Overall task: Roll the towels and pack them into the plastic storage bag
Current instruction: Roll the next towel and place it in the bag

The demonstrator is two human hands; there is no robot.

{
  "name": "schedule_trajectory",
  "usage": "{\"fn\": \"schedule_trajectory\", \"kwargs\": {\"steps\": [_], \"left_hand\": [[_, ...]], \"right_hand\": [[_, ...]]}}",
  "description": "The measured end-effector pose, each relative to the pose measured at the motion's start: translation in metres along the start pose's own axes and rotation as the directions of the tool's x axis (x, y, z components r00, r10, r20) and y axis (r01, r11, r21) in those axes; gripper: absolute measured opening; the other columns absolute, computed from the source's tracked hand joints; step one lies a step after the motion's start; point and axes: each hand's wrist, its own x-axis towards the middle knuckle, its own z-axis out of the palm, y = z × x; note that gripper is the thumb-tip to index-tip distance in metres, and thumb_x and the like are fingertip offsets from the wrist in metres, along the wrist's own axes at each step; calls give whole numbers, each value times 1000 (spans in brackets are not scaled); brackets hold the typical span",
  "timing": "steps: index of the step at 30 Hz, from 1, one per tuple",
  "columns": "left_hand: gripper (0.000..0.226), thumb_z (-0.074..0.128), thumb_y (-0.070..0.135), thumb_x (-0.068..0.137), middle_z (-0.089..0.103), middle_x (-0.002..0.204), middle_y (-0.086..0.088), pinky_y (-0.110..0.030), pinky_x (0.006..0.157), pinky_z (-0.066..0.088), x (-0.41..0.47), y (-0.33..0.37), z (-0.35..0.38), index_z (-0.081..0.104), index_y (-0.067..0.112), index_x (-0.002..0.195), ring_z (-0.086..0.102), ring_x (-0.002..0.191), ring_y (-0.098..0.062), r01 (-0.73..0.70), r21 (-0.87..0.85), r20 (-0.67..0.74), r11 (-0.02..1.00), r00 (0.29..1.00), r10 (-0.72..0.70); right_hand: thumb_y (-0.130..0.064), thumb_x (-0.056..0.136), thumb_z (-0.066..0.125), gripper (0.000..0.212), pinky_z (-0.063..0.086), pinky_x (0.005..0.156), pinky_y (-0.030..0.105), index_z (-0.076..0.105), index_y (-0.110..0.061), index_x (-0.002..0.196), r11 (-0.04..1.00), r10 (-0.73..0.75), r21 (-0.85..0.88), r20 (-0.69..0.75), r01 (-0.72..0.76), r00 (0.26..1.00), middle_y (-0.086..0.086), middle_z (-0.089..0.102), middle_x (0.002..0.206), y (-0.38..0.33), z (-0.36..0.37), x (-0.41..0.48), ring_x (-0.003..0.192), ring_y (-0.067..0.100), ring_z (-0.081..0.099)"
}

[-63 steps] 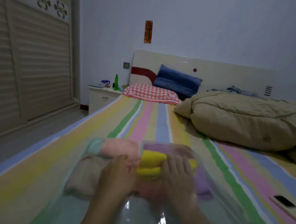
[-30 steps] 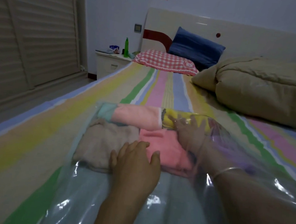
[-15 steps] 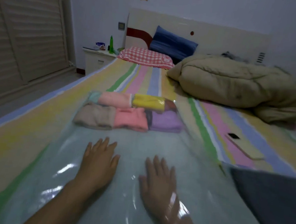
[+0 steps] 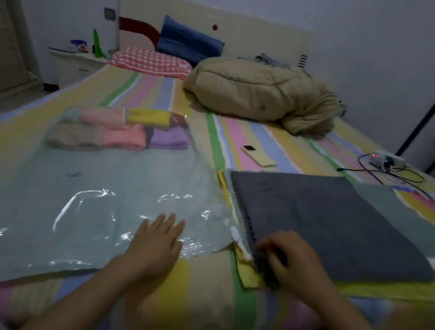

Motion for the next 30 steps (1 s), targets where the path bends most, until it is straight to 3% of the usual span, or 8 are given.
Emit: {"fn": "schedule_trajectory", "kwargs": {"steps": [4, 7, 10, 13, 18, 21, 26, 30], "left_hand": [[34, 37, 24, 86, 57, 121, -9, -40, 97, 38, -7, 23, -18, 57, 16, 112, 52, 118, -31, 24, 29, -201, 999, 979, -18], [29, 52, 25, 71, 67, 97, -3, -37, 81, 49, -10, 69, -19, 67, 18, 95, 63, 91, -28, -304, -151, -568, 941, 805, 169], [34, 61, 37, 74, 61, 110, 4, -32, 89, 44, -10, 120, -18, 61, 22, 105, 57, 104, -19, -619, -82, -548, 781, 682, 484], [56, 66, 58, 68, 57, 118, 8, -28, 92, 41, 2, 144, -13, 56, 24, 112, 52, 110, -12, -657, -1, -450, 754, 673, 587], [35, 54, 60, 71, 62, 80, 11, -24, 66, 39, 21, 155, -12, 61, 30, 88, 56, 77, -9, -529, -277, -568, 802, 763, 308], [30, 49, 54, 77, 51, 55, 7, -29, 54, 37, 35, 157, -18, 50, 28, 63, 48, 53, -5, -437, -492, -578, 753, 811, 93], [40, 62, 43, 87, 53, 53, -4, -33, 55, 38, 65, 157, -31, 57, 13, 61, 53, 56, -15, -282, -652, -534, 704, 830, -161], [45, 62, 33, 90, 43, 47, 5, -31, 52, 30, 96, 157, -39, 47, 20, 50, 48, 56, -19, -106, -721, -455, 685, 818, -352]], "right_hand": [[-56, 74, 65, 35, 47, 66, 27, 57, -28, 93, 968, -63, -233, 140, 95, 988, -10, 51, 96, 37, -21, -23, 87, 12, 50], [-50, 65, 73, 40, 47, 64, 29, 57, -28, 94, 941, -90, -304, 208, 152, 974, -9, 54, 100, 51, -21, -28, 87, 16, 55], [-42, 75, 67, 21, 53, 63, 30, 64, -27, 90, 947, -182, -242, 136, 211, 974, -11, 62, 96, 60, -20, -24, 86, 16, 62], [-44, 87, 46, 27, 53, 61, 35, 64, -24, 85, 984, -146, -99, 34, 149, 989, -7, 64, 84, 67, -22, -22, 79, 17, 62], [-51, 89, 31, 32, 46, 57, 38, 48, -25, 83, 994, -88, -62, 2, 88, 996, -3, 55, 74, 66, -25, -15, 68, 22, 57], [-54, 82, 45, 31, 47, 61, 33, 54, -27, 93, 984, -126, -122, 50, 131, 991, -6, 58, 83, 72, -32, -12, 75, 17, 57], [-22, 81, 64, 27, 52, 63, 37, 61, -21, 108, 947, -87, -313, -33, 73, 996, 3, 68, 90, 130, -59, 5, 78, 29, 64], [-31, 93, 55, 22, 45, 69, 38, 58, -25, 115, 898, 126, -411, -102, -157, 987, 4, 67, 97, 191, -86, 32, 87, 27, 59]]}}
